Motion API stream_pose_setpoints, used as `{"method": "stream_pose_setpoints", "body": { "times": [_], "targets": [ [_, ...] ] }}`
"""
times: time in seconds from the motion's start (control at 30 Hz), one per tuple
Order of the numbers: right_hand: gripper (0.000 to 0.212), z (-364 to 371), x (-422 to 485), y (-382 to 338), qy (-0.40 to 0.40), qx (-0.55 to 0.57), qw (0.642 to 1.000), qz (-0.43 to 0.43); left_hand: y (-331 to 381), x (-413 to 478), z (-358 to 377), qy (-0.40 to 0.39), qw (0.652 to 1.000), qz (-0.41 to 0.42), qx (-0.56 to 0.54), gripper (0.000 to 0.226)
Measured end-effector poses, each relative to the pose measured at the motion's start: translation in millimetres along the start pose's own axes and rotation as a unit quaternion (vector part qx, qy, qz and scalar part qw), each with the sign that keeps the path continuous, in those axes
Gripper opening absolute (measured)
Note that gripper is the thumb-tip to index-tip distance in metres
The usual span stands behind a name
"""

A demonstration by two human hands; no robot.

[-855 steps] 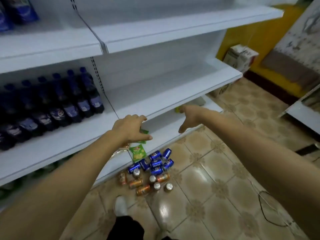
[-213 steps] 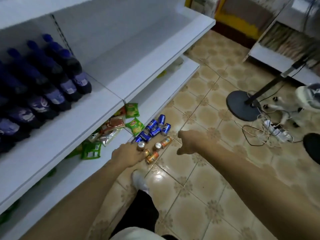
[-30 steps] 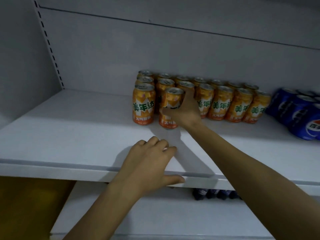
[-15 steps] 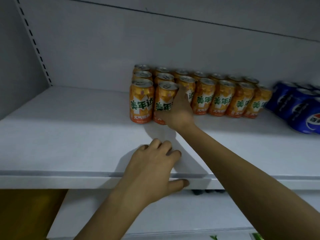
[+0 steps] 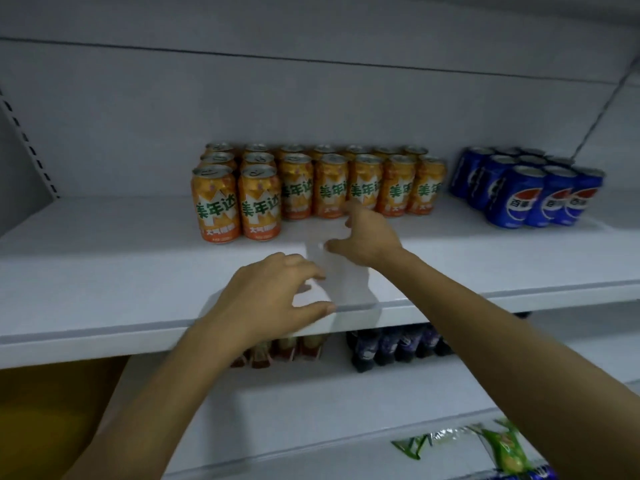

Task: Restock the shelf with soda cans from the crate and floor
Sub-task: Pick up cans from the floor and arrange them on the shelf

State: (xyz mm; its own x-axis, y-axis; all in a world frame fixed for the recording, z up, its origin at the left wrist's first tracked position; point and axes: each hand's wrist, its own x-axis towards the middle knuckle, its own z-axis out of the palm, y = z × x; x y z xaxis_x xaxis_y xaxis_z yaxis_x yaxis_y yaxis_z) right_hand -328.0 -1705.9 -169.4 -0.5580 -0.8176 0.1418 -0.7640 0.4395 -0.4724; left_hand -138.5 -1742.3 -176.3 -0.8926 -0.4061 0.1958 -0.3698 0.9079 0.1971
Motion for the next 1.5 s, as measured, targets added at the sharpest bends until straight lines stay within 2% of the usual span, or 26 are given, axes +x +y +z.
{"method": "stream_pose_setpoints", "body": {
  "times": [0.1, 0.3, 0.47, 0.63, 0.77, 0.87, 1.0, 1.13, 1.2, 1.33, 1.5],
  "targets": [
    [0.067, -45.0, -46.4, 52.1, -0.003, -0.059, 0.998, 0.021, 71.8, 10.7, 18.3, 0.022, 0.995, 0.078, -0.066, 0.049],
    [0.062, -129.4, -198.4, 205.0, -0.01, -0.221, 0.965, 0.138, 233.7, 25.4, 108.4, -0.053, 0.981, 0.173, -0.073, 0.053],
    [0.071, -172.0, -342.3, 314.0, -0.042, -0.228, 0.926, 0.297, 353.9, 5.6, 193.5, -0.128, 0.963, 0.223, -0.083, 0.053],
    [0.064, -178.0, -430.4, 376.0, -0.055, -0.227, 0.905, 0.355, 437.6, -17.1, 250.6, -0.185, 0.948, 0.251, -0.07, 0.057],
    [0.062, -160.9, -461.5, 415.7, -0.093, -0.197, 0.901, 0.376, 457.7, -22.9, 285.6, -0.24, 0.935, 0.256, -0.042, 0.056],
    [0.051, -138.8, -468.9, 440.3, -0.113, -0.146, 0.895, 0.406, 452.5, -22.8, 313.0, -0.309, 0.922, 0.234, -0.026, 0.053],
    [0.05, -110.3, -456.2, 472.7, -0.138, -0.11, 0.891, 0.419, 441.0, -3.2, 356.5, -0.378, 0.905, 0.192, -0.01, 0.059],
    [0.049, -81.8, -430.8, 517.4, -0.152, -0.054, 0.877, 0.452, 443.6, 37.1, 400.7, -0.427, 0.888, 0.168, -0.033, 0.055],
    [0.046, -64.8, -427.1, 539.0, -0.137, 0.018, 0.856, 0.499, 448.1, 60.2, 422.5, -0.457, 0.874, 0.162, -0.041, 0.053],
    [0.057, -26.1, -433.6, 572.7, -0.137, 0.147, 0.783, 0.588, 457.3, 92.7, 464.7, -0.528, 0.831, 0.168, -0.047, 0.069],
    [0.052, 20.2, -440.0, 613.0, -0.12, 0.235, 0.713, 0.65, 460.8, 113.2, 510.7, -0.585, 0.8, 0.127, -0.035, 0.061]
  ]
}}
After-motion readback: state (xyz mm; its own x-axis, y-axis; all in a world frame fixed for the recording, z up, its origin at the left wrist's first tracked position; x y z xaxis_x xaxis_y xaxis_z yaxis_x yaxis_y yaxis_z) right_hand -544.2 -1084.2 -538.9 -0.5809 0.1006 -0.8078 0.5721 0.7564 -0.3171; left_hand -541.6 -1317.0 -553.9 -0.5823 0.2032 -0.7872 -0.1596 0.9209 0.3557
